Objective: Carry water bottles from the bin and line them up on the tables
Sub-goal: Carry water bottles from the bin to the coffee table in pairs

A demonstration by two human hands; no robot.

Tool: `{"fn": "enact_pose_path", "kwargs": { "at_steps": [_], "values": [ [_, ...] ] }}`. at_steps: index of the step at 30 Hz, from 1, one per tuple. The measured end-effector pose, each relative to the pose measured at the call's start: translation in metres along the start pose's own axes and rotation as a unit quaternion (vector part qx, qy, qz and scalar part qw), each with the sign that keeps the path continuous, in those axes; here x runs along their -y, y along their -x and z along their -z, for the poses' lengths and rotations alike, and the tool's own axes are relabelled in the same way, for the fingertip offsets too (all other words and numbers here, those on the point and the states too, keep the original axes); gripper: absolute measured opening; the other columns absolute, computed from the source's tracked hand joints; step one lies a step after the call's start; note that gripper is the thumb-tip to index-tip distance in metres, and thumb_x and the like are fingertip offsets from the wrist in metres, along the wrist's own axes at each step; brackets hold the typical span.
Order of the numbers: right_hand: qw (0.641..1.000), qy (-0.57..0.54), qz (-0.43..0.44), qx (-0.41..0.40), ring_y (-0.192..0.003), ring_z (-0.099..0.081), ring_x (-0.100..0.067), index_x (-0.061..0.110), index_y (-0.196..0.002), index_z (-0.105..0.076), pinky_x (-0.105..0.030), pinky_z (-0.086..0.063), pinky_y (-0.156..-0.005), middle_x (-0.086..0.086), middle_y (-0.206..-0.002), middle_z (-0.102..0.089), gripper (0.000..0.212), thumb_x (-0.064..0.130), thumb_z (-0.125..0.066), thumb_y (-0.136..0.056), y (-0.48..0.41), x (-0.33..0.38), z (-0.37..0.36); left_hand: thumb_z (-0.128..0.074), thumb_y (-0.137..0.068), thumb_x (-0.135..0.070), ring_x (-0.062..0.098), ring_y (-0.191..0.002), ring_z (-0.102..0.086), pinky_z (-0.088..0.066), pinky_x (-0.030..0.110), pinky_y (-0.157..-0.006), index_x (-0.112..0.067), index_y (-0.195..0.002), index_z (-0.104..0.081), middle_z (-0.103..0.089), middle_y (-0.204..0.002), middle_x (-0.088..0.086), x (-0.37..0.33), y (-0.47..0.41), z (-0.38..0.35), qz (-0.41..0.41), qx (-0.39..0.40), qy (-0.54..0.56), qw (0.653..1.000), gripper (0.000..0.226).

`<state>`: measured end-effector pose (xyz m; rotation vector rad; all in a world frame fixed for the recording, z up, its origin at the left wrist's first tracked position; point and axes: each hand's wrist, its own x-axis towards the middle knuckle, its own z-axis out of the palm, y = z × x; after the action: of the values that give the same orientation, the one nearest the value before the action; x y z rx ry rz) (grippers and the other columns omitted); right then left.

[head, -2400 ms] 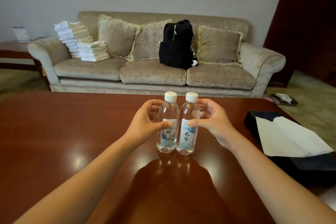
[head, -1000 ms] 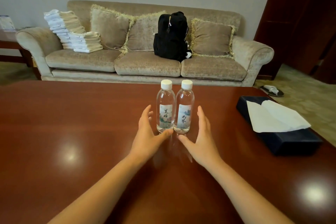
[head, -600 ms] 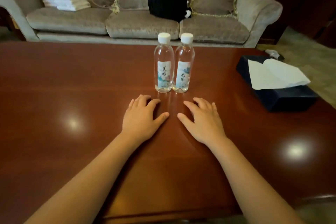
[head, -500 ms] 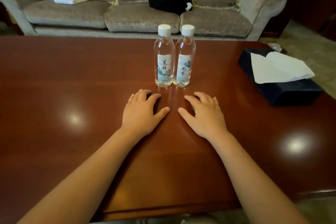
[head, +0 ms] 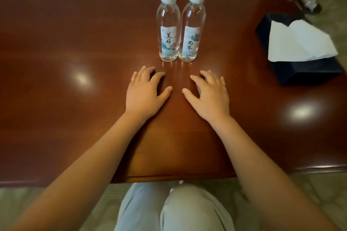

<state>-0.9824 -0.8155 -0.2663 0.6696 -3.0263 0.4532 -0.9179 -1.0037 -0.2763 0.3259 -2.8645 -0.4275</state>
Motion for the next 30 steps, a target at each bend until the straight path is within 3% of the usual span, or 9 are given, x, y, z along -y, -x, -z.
{"fn": "enact_pose_path", "kwargs": {
  "at_steps": [3,6,10,13,18,23,30],
  "values": [
    [0.999,0.005,-0.017,0.047,-0.153,-0.013,-0.02,0.033,-0.15,-0.039,-0.054,-0.002,-0.122,-0.002,-0.162,-0.027,0.061,0.062,-0.04,-0.096,0.023,0.006,0.01,-0.04,-0.096,-0.055,0.026,-0.148,-0.022,-0.015,0.048,-0.122,-0.027,-0.143,-0.045,-0.038,-0.153,0.006,-0.007,0.015,0.009,0.013,0.043,-0.013,0.999,0.055],
    [0.987,0.023,-0.04,0.156,-0.154,0.001,-0.021,0.034,-0.156,-0.022,-0.061,0.001,-0.12,-0.001,-0.167,-0.008,0.067,0.06,-0.039,-0.097,0.052,0.013,0.031,-0.034,-0.1,-0.052,0.026,-0.152,-0.005,-0.007,0.052,-0.122,-0.03,-0.152,-0.027,-0.017,-0.163,0.005,-0.021,0.039,0.031,0.029,0.151,-0.044,0.987,0.057],
    [0.94,-0.014,-0.118,0.32,-0.153,0.009,-0.027,0.034,-0.158,-0.01,-0.062,0.001,-0.12,-0.002,-0.168,0.003,0.076,0.063,-0.042,-0.095,0.088,0.027,0.084,-0.038,-0.098,-0.056,0.027,-0.152,0.001,-0.008,0.059,-0.119,-0.032,-0.155,-0.015,-0.004,-0.165,0.004,-0.042,0.06,0.09,0.036,0.361,-0.088,0.928,0.066],
    [0.939,-0.018,-0.123,0.321,-0.153,0.01,-0.028,0.033,-0.158,-0.009,-0.059,0.004,-0.121,-0.003,-0.168,0.0,0.077,0.067,-0.037,-0.095,0.118,0.046,0.141,-0.041,-0.096,-0.059,0.027,-0.152,0.003,-0.006,0.061,-0.118,-0.033,-0.156,-0.009,0.0,-0.165,0.004,-0.062,0.075,0.149,0.033,0.424,-0.095,0.9,0.073],
    [0.955,-0.029,-0.13,0.266,-0.153,0.015,-0.028,0.035,-0.158,-0.006,-0.059,0.009,-0.12,-0.003,-0.168,0.001,0.076,0.067,-0.035,-0.095,0.159,0.08,0.254,-0.041,-0.095,-0.061,0.026,-0.152,0.007,-0.005,0.062,-0.118,-0.036,-0.155,-0.003,0.005,-0.165,0.003,-0.105,0.093,0.264,-0.011,0.391,-0.104,0.914,0.075],
    [0.961,-0.054,-0.201,0.181,-0.152,0.017,-0.027,0.035,-0.158,-0.004,-0.06,0.011,-0.119,-0.003,-0.168,0.003,0.079,0.067,-0.037,-0.095,0.214,0.1,0.354,-0.04,-0.096,-0.06,0.025,-0.151,0.014,-0.001,0.061,-0.119,-0.038,-0.155,0.004,0.011,-0.165,0.002,-0.156,0.103,0.372,-0.074,0.34,-0.094,0.933,0.077],
    [0.948,-0.069,-0.305,0.065,-0.151,0.019,-0.028,0.037,-0.158,-0.003,-0.059,0.012,-0.118,-0.003,-0.167,0.006,0.081,0.069,-0.039,-0.093,0.302,0.093,0.43,-0.037,-0.095,-0.063,0.028,-0.15,0.017,0.006,0.063,-0.115,-0.04,-0.154,0.007,0.01,-0.165,0.004,-0.235,0.128,0.419,-0.232,0.272,-0.076,0.931,0.077]
  ]
}}
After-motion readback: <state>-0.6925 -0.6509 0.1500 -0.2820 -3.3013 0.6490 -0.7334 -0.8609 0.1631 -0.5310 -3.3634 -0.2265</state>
